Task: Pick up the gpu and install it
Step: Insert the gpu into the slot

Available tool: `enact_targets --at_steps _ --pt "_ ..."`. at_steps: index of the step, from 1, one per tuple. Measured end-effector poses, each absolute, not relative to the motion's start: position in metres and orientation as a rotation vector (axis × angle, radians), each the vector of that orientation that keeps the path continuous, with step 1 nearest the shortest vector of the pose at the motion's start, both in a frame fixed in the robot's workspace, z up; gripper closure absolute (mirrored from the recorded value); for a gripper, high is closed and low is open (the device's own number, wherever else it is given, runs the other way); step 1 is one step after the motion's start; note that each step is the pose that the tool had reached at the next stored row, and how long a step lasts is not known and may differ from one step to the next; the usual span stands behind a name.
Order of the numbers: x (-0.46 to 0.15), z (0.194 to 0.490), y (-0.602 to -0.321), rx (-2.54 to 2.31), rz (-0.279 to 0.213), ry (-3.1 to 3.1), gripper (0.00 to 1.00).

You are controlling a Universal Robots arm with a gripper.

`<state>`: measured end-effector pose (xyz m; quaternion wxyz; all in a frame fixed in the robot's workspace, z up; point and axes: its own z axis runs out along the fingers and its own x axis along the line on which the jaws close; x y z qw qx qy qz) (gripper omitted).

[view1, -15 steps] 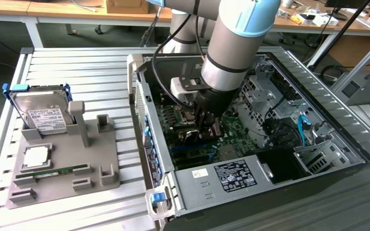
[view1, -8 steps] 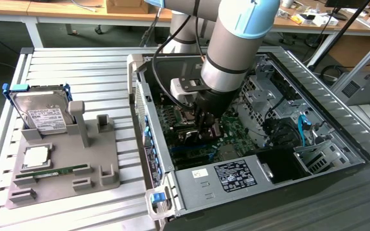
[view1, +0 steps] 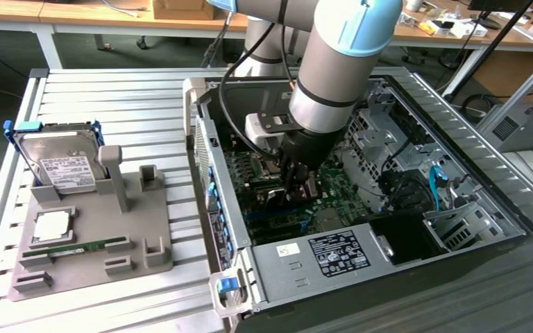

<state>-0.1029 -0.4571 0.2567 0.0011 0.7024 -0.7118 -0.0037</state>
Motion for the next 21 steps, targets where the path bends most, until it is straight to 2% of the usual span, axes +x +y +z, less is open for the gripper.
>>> enact_targets --at_steps 21 --pt "-0.1034 0.2553 -0.4574 2.205 -0.012 -2.235 0.73"
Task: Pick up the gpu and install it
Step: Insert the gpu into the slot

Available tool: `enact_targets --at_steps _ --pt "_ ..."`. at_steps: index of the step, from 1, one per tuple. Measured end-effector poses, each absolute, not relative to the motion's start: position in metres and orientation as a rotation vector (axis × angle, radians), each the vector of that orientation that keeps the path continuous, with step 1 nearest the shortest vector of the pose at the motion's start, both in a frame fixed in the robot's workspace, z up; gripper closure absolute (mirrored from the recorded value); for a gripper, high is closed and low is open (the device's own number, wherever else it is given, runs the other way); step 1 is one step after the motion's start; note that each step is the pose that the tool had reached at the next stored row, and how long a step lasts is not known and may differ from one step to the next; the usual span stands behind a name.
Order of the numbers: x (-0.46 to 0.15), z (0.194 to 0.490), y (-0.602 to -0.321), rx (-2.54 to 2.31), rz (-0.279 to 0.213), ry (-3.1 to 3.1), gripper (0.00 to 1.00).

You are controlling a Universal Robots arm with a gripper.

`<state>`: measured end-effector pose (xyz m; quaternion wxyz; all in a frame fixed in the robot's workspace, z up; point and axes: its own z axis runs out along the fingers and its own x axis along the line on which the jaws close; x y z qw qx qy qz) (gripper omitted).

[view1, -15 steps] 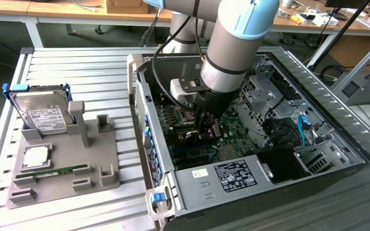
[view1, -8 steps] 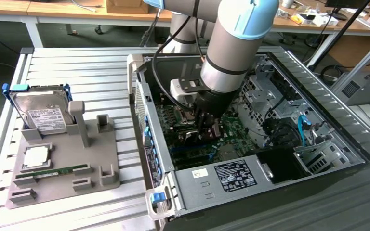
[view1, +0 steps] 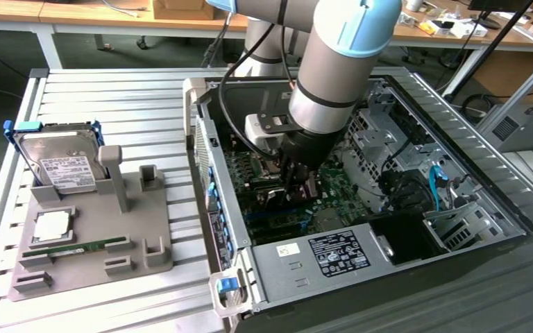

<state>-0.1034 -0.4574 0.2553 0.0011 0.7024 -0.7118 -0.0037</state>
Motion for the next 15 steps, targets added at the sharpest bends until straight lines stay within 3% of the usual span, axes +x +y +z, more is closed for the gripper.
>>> enact_targets --at_steps 15 --pt "-0.1067 0.2552 -0.4574 2.206 -0.011 -2.235 0.73"
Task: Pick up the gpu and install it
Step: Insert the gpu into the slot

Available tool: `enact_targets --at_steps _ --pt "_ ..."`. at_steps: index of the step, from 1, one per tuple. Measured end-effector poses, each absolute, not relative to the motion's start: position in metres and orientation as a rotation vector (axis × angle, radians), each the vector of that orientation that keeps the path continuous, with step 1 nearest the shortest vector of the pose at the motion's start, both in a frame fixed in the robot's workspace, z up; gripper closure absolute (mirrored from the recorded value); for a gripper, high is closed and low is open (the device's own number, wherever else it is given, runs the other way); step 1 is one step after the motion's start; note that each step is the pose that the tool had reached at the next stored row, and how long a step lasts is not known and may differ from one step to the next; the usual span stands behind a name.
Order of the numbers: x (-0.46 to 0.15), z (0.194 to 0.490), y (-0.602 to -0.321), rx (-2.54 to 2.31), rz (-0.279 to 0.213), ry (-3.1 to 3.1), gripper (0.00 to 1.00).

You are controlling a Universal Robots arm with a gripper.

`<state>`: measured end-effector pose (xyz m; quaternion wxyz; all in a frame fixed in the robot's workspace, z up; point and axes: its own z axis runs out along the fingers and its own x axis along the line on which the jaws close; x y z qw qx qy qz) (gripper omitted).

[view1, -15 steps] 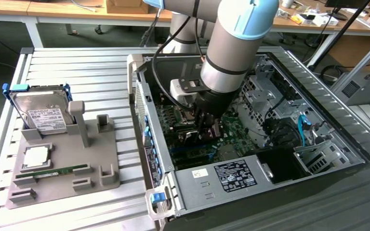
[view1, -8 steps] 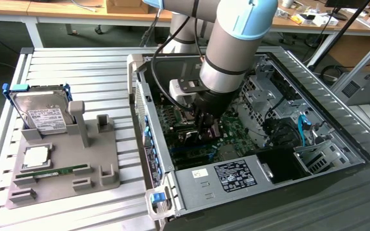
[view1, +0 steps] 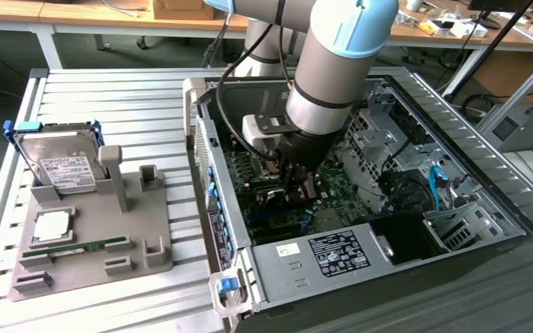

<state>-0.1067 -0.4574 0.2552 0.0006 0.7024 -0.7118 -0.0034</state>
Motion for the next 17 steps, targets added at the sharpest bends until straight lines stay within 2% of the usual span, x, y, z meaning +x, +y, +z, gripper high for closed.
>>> enact_targets --at_steps 17 --pt "-0.108 0.2529 -0.4574 2.206 -0.01 -2.235 0.73"
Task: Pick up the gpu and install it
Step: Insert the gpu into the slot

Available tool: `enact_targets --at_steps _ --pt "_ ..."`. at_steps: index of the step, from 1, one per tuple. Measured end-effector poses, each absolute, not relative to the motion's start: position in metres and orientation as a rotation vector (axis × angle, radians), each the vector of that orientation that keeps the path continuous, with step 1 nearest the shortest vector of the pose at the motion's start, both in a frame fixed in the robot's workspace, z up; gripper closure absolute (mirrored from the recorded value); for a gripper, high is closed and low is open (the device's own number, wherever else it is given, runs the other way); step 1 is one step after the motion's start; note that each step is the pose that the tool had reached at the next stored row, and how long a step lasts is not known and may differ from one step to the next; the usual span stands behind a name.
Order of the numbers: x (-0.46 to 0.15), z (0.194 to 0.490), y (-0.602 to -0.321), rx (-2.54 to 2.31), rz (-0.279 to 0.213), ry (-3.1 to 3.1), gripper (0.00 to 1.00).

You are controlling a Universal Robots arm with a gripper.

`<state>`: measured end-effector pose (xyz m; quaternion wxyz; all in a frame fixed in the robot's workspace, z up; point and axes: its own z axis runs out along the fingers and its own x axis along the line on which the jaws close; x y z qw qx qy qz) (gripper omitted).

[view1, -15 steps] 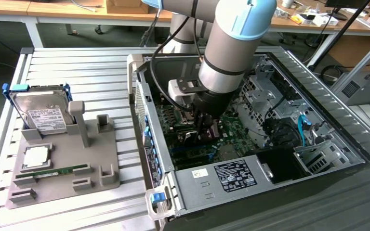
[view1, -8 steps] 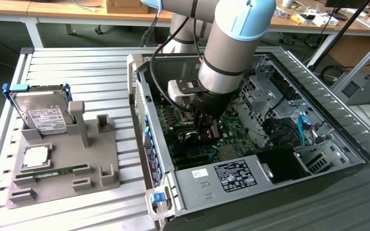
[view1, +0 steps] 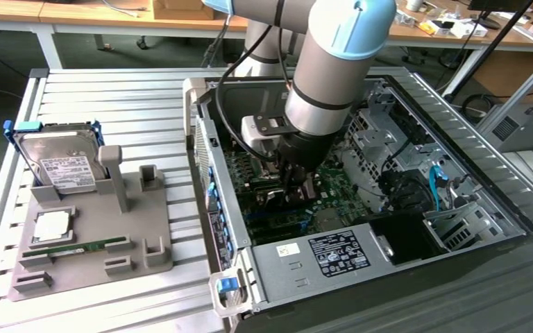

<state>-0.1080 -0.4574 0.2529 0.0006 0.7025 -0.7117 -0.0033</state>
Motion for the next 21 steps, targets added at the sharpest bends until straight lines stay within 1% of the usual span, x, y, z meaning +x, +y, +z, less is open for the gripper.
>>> enact_targets --at_steps 21 --pt "-0.1086 0.2529 -0.4574 2.212 -0.011 -2.229 0.73"
